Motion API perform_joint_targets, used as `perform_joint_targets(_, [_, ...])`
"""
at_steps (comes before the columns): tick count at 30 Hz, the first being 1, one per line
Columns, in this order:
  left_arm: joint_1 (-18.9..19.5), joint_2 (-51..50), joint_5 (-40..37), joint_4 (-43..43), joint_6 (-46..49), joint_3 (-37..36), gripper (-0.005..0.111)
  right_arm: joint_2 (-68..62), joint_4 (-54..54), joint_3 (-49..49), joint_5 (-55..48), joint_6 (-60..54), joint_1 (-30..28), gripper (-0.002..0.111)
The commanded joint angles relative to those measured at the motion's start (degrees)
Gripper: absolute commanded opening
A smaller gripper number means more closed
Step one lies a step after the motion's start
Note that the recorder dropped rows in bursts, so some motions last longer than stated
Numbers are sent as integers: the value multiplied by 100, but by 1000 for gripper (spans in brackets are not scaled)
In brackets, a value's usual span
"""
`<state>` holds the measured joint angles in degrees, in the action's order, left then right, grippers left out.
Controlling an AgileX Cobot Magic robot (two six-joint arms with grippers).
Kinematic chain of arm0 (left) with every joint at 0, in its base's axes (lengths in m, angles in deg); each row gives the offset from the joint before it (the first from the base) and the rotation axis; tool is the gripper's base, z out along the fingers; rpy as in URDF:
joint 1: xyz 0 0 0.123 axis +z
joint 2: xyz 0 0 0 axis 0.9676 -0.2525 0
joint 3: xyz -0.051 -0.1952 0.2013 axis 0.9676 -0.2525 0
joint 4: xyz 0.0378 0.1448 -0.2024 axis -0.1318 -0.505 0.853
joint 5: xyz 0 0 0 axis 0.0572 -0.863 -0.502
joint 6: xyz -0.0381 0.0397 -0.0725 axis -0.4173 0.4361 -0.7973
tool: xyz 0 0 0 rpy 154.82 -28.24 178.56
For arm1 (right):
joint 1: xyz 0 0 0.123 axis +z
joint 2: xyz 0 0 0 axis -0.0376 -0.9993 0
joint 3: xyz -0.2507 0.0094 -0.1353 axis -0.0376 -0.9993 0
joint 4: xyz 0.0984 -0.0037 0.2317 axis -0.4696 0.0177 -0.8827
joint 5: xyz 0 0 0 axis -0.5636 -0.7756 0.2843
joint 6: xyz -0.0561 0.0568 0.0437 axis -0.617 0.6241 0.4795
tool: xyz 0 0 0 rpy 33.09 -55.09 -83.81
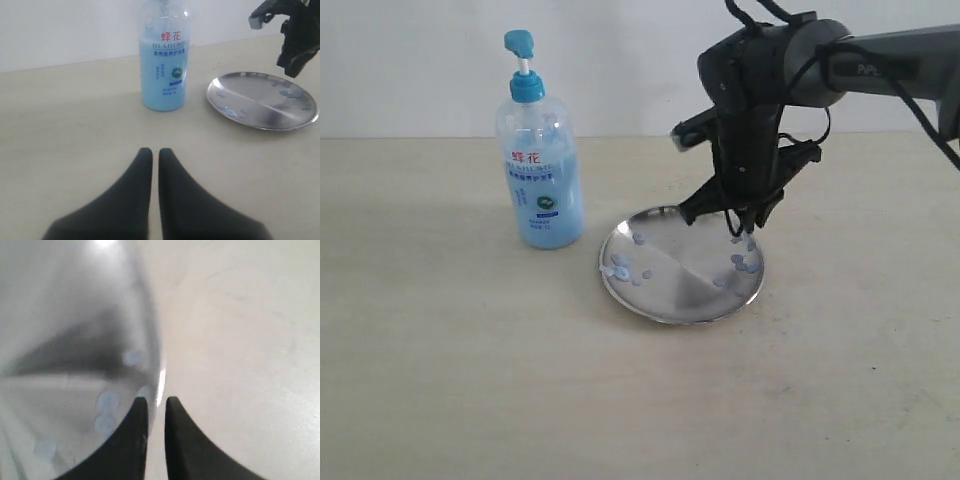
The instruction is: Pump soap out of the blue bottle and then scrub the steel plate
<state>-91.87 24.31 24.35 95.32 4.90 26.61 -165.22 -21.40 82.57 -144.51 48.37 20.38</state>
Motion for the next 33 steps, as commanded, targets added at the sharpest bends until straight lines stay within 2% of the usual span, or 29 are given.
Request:
perform_joint_targets(1, [-7,47,65,-9,16,-23,4,96,-1123,16,36,-803,61,0])
perform_joint_targets(3, [-7,47,65,-9,16,-23,4,310,-1629,-149,-114,-1062,75,0])
perform_joint_targets(6, [-7,47,65,-9,16,-23,4,1237,-1507,-909,588,27,-30,0])
perform_joint_targets(9, [-7,47,65,-9,16,-23,4,2818,-1053,-2071,2062,313,-61,0])
perform_joint_targets(13, [-7,47,65,-9,16,-23,4,4968,-220,-3957,4145,-134,-51,0])
perform_joint_targets(16, [-7,47,65,-9,16,-23,4,6224,197,-5351,5100,-369,-51,0])
perform_joint_targets(18, [-7,47,65,-9,16,-23,4,6939,223,-6100,5374,-476,-51,0])
perform_joint_targets(25, [-7,47,65,-9,16,-23,4,9260,143,-8249,6422,319,-51,0])
perform_joint_targets(28, [-7,47,81,-9,16,-23,4,10165,119,-8582,6416,653,-51,0])
perform_joint_targets(33, [-7,47,81,-9,16,-23,4,10989,119,-8614,5788,1091,-51,0])
